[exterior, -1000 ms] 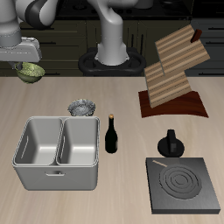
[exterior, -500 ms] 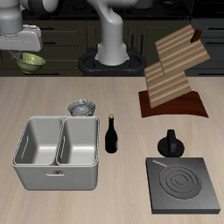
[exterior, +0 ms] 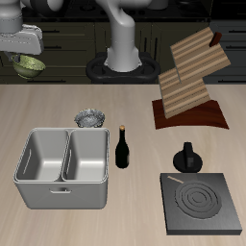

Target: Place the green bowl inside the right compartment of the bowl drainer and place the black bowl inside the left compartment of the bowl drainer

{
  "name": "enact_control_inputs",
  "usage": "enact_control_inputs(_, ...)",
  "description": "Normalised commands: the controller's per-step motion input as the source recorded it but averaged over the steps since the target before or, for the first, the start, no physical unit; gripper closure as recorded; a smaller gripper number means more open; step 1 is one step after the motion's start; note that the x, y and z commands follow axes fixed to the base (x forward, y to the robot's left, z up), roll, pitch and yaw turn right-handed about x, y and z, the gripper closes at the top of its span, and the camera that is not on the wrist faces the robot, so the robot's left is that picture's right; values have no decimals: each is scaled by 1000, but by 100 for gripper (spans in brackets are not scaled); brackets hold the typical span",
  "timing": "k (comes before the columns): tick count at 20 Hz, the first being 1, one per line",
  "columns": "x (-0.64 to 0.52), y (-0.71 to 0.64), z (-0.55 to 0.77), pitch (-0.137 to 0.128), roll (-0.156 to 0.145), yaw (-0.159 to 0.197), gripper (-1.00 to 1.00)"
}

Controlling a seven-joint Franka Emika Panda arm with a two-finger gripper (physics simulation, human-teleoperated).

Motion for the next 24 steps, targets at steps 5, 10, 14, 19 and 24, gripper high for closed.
enact_control_inputs(5,392,85,231,3,-5,0,100)
enact_control_inputs(10,320,64,184,-6,0,11,100)
enact_control_inputs(14,441,158,328,-14,3,-16,100)
enact_control_inputs(19,492,172,234,-5,-9,7,100)
enact_control_inputs(24,423,161,185,-5,-1,10,100)
